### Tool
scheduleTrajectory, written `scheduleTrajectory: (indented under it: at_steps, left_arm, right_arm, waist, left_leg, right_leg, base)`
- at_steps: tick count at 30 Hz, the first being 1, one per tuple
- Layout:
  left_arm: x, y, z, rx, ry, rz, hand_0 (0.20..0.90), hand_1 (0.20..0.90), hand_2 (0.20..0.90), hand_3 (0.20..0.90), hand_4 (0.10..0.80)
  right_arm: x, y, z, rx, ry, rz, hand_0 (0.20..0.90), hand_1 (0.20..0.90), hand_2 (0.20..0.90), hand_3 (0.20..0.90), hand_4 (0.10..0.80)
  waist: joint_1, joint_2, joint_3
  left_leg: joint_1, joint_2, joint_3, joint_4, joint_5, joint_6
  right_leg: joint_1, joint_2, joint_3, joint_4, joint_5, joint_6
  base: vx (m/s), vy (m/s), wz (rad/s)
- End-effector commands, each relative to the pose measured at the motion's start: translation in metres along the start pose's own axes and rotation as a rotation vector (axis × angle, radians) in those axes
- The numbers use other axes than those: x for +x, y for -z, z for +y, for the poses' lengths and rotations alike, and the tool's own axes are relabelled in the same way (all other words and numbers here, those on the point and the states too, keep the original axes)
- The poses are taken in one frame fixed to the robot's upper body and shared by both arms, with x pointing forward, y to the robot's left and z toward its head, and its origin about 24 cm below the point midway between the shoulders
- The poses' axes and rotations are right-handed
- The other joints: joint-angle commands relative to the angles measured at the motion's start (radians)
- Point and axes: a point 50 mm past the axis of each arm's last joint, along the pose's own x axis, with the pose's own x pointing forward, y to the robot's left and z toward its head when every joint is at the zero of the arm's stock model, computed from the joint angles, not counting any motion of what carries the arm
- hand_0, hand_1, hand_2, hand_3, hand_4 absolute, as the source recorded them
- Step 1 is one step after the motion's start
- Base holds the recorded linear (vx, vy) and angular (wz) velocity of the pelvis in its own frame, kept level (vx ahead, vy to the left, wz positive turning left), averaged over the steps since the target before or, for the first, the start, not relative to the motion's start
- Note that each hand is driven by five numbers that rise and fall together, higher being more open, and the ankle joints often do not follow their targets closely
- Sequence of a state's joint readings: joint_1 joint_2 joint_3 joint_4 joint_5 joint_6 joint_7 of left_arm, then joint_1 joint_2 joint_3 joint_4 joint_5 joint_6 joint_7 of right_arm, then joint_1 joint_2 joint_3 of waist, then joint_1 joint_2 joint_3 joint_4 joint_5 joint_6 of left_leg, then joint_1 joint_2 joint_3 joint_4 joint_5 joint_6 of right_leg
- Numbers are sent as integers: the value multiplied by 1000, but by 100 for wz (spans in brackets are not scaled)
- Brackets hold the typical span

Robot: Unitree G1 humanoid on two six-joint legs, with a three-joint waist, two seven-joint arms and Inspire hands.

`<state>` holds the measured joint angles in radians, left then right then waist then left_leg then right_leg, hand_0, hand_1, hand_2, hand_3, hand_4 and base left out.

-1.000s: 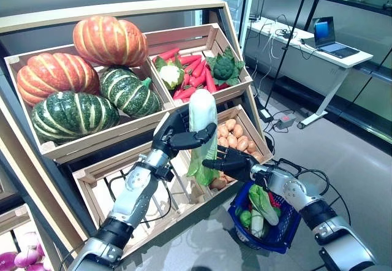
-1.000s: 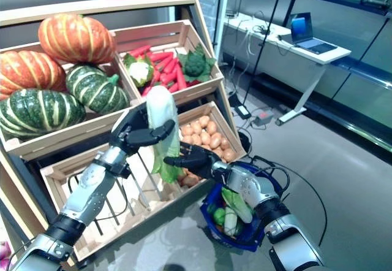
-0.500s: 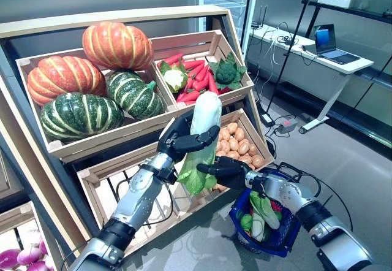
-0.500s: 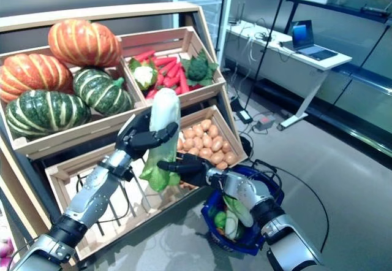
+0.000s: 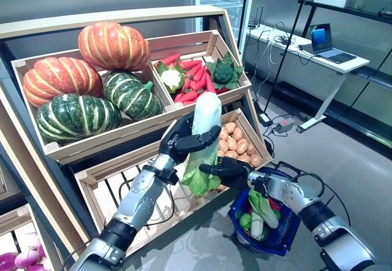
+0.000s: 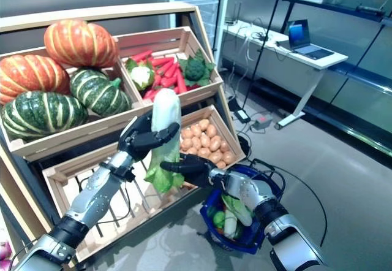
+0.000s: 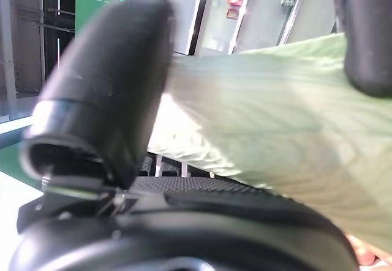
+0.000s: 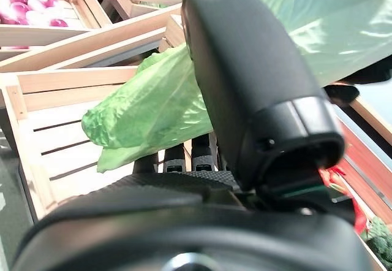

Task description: Put vegetables into the basket

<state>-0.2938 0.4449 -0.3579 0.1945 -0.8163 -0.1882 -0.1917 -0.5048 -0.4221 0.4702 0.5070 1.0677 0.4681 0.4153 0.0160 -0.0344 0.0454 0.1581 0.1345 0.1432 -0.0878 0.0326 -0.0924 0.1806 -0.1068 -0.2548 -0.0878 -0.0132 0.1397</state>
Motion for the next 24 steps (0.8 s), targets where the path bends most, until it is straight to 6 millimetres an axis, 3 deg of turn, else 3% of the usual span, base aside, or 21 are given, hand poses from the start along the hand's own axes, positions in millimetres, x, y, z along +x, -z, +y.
scheduleTrajectory:
  at_steps: [1, 5, 18, 24]
  left_arm:
    - [15, -18, -33, 7, 193, -131, 900, 900, 900, 900, 800]
    - [8, -20, -20, 31, 154, -119, 900, 900, 900, 900, 800]
    - [-3, -18, -7, 81, 103, -83, 900, 900, 900, 900, 800]
    - [-11, -14, 1, 94, 56, -69, 900, 900, 900, 900, 800]
  right_arm:
    - [-3, -77, 15, -45, -43, -318, 300, 300, 300, 300, 400]
    - [-19, -70, -6, 8, 44, -352, 300, 300, 300, 300, 400]
    - [-71, -35, -64, 171, 308, -444, 300, 300, 300, 300, 400]
    - [-100, -7, -90, 276, 437, -482, 300, 300, 300, 300, 400]
  waist:
    - [3, -4, -40]
    - [-1, -4, -38]
    - [-31, -4, -22]
    - [-38, -3, -12]
  left_leg:
    - [-9, -31, 47, 1, -53, 42]
    - [-9, -29, 55, 1, -51, 42]
    - [-5, -27, 83, 1, -53, 49]
    - [-4, -24, 95, 1, -52, 52]
  right_leg:
    - [-32, -7, 16, 0, 30, -48]
    - [-35, -6, 17, 0, 33, -48]
    - [-46, 0, 46, 0, 44, -43]
    - [-50, 5, 55, 0, 48, -44]
  base:
    - [0, 0, 0]
    - [10, 9, -4]
    - [25, 1, -9]
    - [41, -11, -10]
